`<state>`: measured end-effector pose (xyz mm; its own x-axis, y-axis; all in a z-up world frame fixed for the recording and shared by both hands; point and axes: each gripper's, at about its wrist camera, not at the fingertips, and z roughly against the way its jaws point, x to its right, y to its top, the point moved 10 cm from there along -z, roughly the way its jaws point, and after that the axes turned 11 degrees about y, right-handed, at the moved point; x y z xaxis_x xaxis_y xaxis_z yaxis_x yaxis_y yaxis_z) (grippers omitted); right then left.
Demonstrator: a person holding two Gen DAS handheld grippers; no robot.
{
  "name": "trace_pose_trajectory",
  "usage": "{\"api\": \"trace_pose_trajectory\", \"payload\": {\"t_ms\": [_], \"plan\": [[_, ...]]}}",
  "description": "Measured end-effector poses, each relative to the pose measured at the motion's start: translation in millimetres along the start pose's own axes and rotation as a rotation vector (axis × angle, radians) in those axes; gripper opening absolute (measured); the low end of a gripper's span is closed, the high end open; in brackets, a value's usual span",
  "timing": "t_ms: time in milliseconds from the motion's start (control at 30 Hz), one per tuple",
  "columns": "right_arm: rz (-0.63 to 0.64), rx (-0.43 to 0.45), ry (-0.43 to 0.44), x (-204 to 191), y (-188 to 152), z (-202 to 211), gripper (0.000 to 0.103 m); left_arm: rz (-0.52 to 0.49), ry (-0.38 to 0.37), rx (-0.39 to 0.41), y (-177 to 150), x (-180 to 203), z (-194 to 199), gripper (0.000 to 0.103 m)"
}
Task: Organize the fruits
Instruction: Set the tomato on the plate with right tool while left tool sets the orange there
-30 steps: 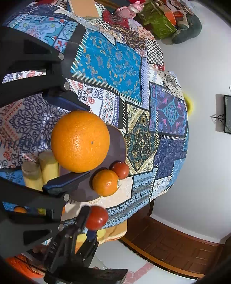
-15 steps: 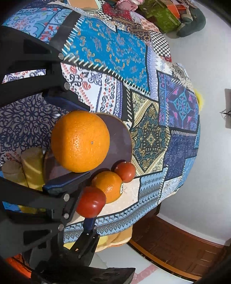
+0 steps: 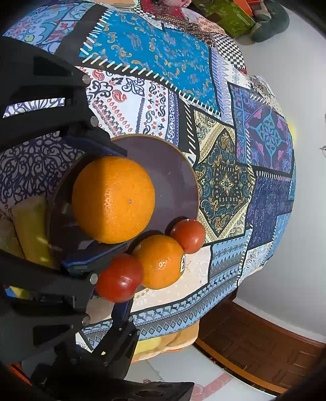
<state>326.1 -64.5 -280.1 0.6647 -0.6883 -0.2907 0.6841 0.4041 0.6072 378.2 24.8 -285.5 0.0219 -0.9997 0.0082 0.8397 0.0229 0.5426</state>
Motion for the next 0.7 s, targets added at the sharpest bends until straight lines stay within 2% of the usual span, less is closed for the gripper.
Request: {"api": "trace_pose_trajectory", "payload": {"t_ms": [200,467,700], "plan": [[-0.008,0.004,-0.001,0.6,-1.0,5.1,0.048,-0.004,0.005,-0.029,-6.2,2.1,-4.7,0.065],[-0.022,0.041,-0.022,5.5,-1.1,29.7,0.048,-0.019,0.019,0.085,2.6,3.1,39.3,0.065],[-0.053,0.076,-0.046,13.6,-8.1,62.4,0.050,-0.011,0.032,0.091,-10.3,-6.5,65.9,0.066]]}}
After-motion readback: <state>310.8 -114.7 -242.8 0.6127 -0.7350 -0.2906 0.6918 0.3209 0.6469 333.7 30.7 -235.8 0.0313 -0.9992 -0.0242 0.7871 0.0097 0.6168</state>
